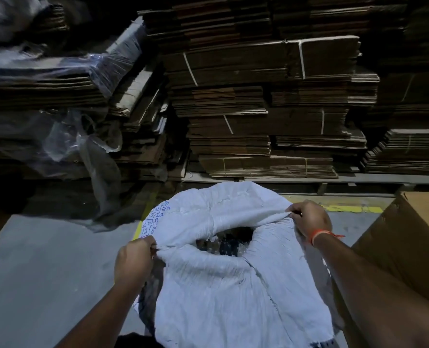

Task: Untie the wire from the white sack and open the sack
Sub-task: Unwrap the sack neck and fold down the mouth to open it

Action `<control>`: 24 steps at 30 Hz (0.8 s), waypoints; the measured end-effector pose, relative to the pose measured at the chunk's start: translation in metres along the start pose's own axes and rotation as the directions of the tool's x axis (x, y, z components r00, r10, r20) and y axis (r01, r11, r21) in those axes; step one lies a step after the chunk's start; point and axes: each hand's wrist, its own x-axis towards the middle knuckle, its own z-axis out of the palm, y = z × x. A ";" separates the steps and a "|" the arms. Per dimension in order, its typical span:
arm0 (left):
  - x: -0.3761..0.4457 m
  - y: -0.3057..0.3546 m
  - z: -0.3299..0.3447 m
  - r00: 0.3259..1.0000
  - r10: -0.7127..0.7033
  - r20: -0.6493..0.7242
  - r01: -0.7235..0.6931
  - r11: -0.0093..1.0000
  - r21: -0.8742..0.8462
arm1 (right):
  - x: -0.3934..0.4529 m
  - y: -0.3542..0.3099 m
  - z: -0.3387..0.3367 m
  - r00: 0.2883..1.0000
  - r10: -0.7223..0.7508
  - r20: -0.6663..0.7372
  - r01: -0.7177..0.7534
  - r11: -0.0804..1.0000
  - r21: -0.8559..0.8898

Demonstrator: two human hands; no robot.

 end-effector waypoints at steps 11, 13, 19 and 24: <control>0.001 0.035 -0.029 0.985 -0.074 -0.156 0.010 0.926 -0.377 | -0.083 -0.045 -0.006 0.995 -0.041 -0.092 0.075 0.912 0.403; -0.018 0.043 -0.040 0.968 -0.201 -0.147 0.107 0.869 -0.483 | -0.123 -0.047 -0.010 0.999 0.007 -0.046 0.019 0.843 0.538; -0.112 0.075 -0.030 0.993 0.013 0.121 0.050 0.861 -0.506 | -0.201 -0.027 0.010 0.971 -0.101 0.216 -0.027 0.853 0.521; -0.155 0.107 -0.001 0.944 0.241 0.226 -0.134 0.904 -0.405 | -0.209 -0.031 0.008 0.914 -0.158 0.374 -0.139 0.744 0.653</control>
